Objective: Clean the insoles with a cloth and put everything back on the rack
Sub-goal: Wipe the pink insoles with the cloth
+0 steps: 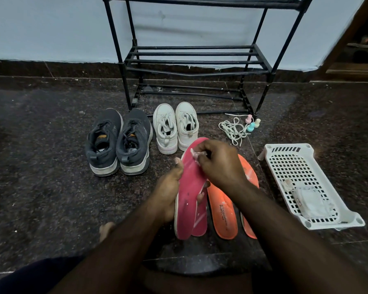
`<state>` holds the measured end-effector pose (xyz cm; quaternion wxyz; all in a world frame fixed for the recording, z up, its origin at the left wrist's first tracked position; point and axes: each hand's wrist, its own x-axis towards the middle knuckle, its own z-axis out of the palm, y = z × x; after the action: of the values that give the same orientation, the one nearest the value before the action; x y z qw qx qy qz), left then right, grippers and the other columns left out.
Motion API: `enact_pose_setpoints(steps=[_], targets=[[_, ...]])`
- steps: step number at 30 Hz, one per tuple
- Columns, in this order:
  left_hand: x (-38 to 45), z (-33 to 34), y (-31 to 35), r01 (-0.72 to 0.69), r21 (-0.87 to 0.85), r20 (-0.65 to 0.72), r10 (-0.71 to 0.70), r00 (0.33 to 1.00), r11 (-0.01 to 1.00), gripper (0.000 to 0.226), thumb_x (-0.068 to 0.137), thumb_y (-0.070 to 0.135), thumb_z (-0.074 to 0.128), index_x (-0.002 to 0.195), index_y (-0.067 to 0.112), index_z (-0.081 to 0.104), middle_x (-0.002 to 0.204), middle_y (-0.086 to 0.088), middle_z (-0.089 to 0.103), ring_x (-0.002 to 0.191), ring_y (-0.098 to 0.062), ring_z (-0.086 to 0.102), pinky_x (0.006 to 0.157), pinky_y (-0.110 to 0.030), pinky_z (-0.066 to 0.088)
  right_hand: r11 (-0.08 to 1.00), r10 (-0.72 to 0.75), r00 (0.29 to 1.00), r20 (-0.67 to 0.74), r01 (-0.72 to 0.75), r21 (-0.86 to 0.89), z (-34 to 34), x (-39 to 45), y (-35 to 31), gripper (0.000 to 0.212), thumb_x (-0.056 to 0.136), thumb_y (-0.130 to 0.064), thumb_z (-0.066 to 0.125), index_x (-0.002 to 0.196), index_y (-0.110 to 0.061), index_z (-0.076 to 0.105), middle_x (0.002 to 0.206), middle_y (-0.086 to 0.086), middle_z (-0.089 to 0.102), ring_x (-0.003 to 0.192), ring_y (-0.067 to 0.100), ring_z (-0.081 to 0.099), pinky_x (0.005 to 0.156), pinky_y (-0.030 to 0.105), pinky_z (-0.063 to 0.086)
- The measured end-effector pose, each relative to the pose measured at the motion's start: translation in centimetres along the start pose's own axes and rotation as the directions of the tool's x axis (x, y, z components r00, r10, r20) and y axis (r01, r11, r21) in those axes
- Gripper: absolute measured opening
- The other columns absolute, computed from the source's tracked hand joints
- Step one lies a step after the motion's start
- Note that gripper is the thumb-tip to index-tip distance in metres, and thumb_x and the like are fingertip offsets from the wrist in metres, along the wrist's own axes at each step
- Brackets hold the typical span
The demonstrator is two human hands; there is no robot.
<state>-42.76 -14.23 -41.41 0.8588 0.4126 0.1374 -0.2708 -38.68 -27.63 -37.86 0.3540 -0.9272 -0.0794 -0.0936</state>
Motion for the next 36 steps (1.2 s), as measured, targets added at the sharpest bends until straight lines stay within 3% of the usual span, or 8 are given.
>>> enact_pose_setpoints(steps=[6, 10, 14, 17, 20, 24, 30, 36], targets=[[-0.5, -0.5, 1.4, -0.002, -0.084, -0.113, -0.007, 0.994, 0.996, 0.062, 0.093, 0.054, 0.044, 0.113, -0.002, 0.063, 0.087, -0.025, 0.069, 0.062, -0.028, 0.059, 0.051, -0.029, 0.053, 0.899, 0.296, 0.953, -0.063, -0.255, 0.356, -0.8, 0.4, 1.2, 0.017, 0.079, -0.004, 0.068, 0.081, -0.021, 0.068, 0.078, -0.007, 0.07, 0.071, 0.01, 0.066, 0.069, 0.028, 0.054], [-0.6, 0.0, 1.3, 0.029, -0.138, -0.087, -0.041, 0.995, 0.99, 0.074, 0.085, 0.06, 0.047, 0.122, -0.004, 0.061, 0.096, -0.026, 0.069, 0.08, -0.032, 0.065, 0.06, -0.035, 0.059, 0.71, 0.381, 0.886, 0.265, -0.464, 0.53, 0.5, -0.9, 0.7, 0.018, 0.075, 0.011, 0.056, 0.084, 0.0, 0.067, 0.067, 0.019, 0.068, 0.054, 0.026, 0.061, 0.067, 0.05, 0.056], [-0.3, 0.1, 0.9, 0.008, -0.146, -0.101, -0.023, 0.995, 0.989, 0.06, 0.1, 0.052, 0.04, 0.108, -0.003, 0.062, 0.079, -0.023, 0.069, 0.063, -0.028, 0.068, 0.058, -0.035, 0.06, 0.672, 0.329, 0.851, 0.41, -0.516, 0.531, 0.1, -1.1, 0.5, 0.024, 0.076, 0.015, 0.054, 0.083, 0.001, 0.071, 0.073, 0.022, 0.068, 0.06, 0.025, 0.06, 0.067, 0.04, 0.054], [-0.3, 0.4, 0.2, 0.016, -0.128, -0.103, -0.029, 0.994, 0.992, 0.059, 0.102, 0.052, 0.037, 0.113, -0.002, 0.06, 0.086, -0.022, 0.072, 0.068, -0.027, 0.07, 0.061, -0.033, 0.06, 0.763, 0.341, 0.844, 0.415, -0.506, 0.402, -2.0, -0.9, 1.5, 0.029, 0.083, 0.011, 0.056, 0.099, -0.005, 0.074, 0.083, 0.008, 0.071, 0.067, 0.014, 0.063, 0.062, 0.02, 0.049], [-0.3, 0.4, -0.4, 0.09, -0.075, -0.091, -0.097, 0.991, 0.993, 0.071, 0.097, 0.062, 0.039, 0.122, -0.001, 0.059, 0.096, -0.023, 0.072, 0.079, -0.029, 0.067, 0.068, -0.036, 0.06, 0.913, 0.403, 0.9, 0.167, -0.381, -0.147, -6.1, -0.1, 6.0, 0.026, 0.084, -0.008, 0.067, 0.106, -0.02, 0.073, 0.101, 0.0, 0.073, 0.09, 0.014, 0.065, 0.078, 0.021, 0.043], [-0.2, 0.3, -0.6, 0.098, -0.059, -0.097, -0.103, 0.99, 0.993, 0.076, 0.095, 0.065, 0.04, 0.131, -0.001, 0.055, 0.099, -0.024, 0.072, 0.077, -0.029, 0.067, 0.069, -0.037, 0.059, 0.573, 0.586, 0.81, -0.014, -0.427, -0.7, -13.7, -0.8, 15.6, 0.022, 0.079, -0.022, 0.07, 0.098, -0.012, 0.074, 0.103, 0.011, 0.072, 0.095, 0.028, 0.067, 0.078, 0.028, 0.051], [-0.4, 0.3, -0.5, 0.1, -0.03, -0.102, -0.103, 0.989, 0.995, 0.073, 0.099, 0.062, 0.036, 0.132, 0.0, 0.055, 0.097, -0.024, 0.072, 0.071, -0.028, 0.069, 0.066, -0.035, 0.06, 0.45, 0.822, 0.569, -0.01, -0.66, -0.602, -14.3, -3.0, 20.7, 0.05, 0.066, -0.024, 0.089, 0.107, -0.005, 0.069, 0.106, 0.016, 0.069, 0.1, 0.032, 0.067, 0.088, 0.042, 0.056], [-0.5, 0.4, -0.5, 0.101, -0.02, -0.094, -0.102, 0.99, 0.995, 0.072, 0.101, 0.06, 0.035, 0.134, 0.0, 0.054, 0.098, -0.025, 0.071, 0.074, -0.029, 0.069, 0.066, -0.036, 0.06, 0.672, 0.59, 0.807, 0.036, -0.465, -0.576, -11.5, -2.6, 20.2, 0.04, 0.079, -0.021, 0.076, 0.118, -0.021, 0.068, 0.121, 0.006, 0.065, 0.112, 0.026, 0.06, 0.093, 0.027, 0.044]])
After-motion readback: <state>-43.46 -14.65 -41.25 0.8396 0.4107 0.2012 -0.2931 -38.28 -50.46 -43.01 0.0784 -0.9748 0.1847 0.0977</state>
